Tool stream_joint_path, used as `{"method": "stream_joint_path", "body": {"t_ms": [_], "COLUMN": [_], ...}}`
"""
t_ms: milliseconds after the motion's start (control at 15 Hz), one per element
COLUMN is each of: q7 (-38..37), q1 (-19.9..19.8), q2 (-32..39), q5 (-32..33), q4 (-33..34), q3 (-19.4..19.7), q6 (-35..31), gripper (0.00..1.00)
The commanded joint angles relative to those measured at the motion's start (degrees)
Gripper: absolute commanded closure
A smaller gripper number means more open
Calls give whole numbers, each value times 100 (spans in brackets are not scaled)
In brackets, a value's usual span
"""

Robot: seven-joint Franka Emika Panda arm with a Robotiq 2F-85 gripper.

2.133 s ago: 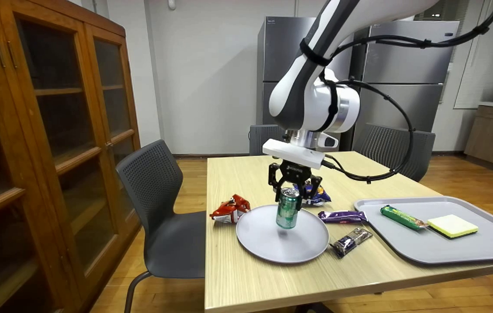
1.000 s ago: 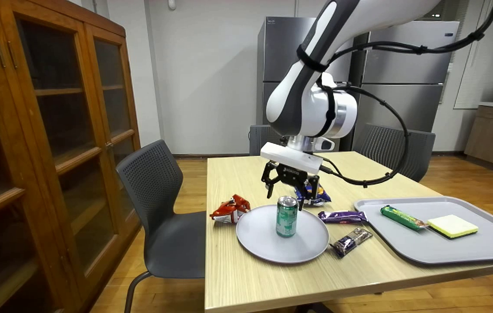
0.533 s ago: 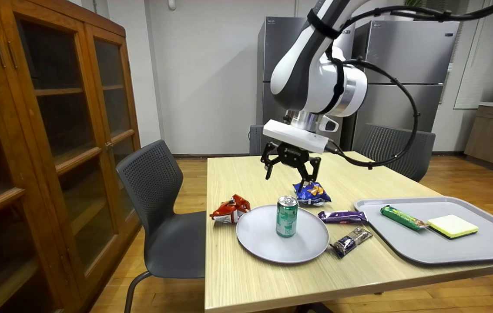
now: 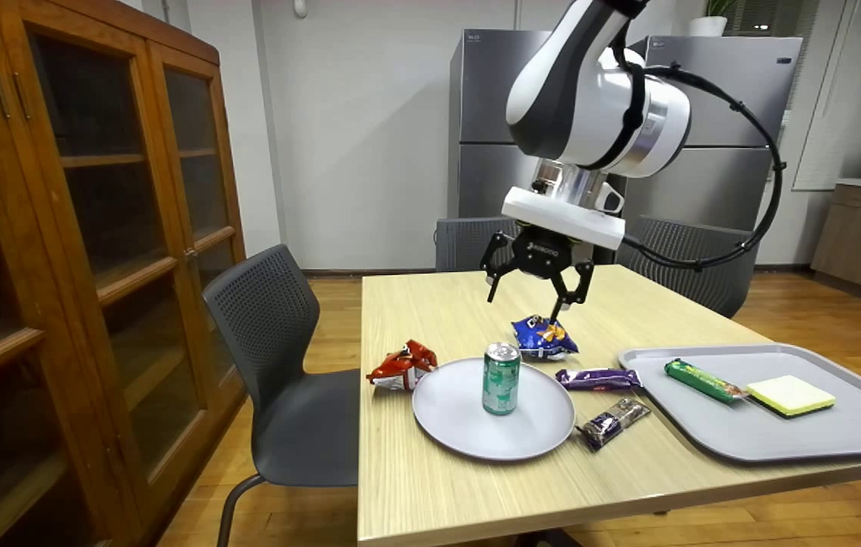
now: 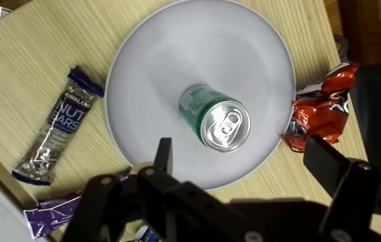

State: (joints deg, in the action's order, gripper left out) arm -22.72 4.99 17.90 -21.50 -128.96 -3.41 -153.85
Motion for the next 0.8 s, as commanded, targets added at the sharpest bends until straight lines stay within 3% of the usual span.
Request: {"method": "stream_joint_path", "body": {"t_ms": [0,333,733], "q7": [734,1423,1160], "q1": [-366,-605,-516], "q2": [-559,-857,-827], "q5": [-258,-53,1114], "q4": [-439,-629,-776], "q3": [-98,110,511], "q6": [355,1231,1411], "gripper": [0,0,0]}}
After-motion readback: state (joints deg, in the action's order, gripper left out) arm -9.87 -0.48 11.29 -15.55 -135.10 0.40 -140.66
